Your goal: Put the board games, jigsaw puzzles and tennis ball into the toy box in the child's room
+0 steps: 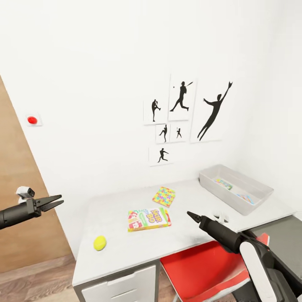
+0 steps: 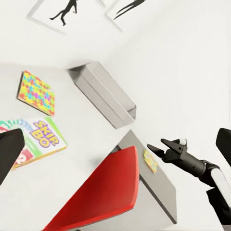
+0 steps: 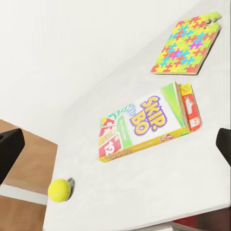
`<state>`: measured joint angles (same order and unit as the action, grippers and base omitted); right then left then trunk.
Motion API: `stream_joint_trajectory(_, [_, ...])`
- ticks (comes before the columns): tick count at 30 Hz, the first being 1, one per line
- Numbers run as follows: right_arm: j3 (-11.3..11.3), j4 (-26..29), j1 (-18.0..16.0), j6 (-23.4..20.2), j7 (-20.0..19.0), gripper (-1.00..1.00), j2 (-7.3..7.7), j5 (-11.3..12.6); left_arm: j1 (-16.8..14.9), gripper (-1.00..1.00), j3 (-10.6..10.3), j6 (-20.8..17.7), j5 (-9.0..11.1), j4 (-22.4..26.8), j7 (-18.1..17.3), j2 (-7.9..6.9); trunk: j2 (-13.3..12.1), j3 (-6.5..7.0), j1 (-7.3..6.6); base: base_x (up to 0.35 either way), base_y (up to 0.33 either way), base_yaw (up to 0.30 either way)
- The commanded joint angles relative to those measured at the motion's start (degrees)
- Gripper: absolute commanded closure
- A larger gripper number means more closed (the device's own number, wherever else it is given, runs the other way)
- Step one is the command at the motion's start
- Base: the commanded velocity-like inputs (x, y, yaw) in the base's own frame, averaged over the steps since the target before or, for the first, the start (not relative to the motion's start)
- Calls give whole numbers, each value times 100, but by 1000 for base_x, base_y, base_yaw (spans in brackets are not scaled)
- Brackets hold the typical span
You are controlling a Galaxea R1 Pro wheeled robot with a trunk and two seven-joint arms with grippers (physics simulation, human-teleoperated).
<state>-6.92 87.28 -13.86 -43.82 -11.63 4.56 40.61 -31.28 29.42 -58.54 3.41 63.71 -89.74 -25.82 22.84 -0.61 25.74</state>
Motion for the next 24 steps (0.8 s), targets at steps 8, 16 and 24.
stream_joint_trajectory(8, [-3,-1,-5,-30,-32,-100,1,-18,0,-100,2,-60,1,1,-26,-2,7,-6,4,33,5,-278])
stream_joint_trajectory(16, [1,-1,-5,-23,-32,-100,-2,-19,0,-100,38,-59,-3,1,-26,-4,7,-6,4,-36,59,-286])
stream_joint_trajectory(24, [-3,-12,-6,-22,-29,-100,-13,-18,0,-100,42,-60,-6,1,-26,-3,7,-6,4,-57,184,-287])
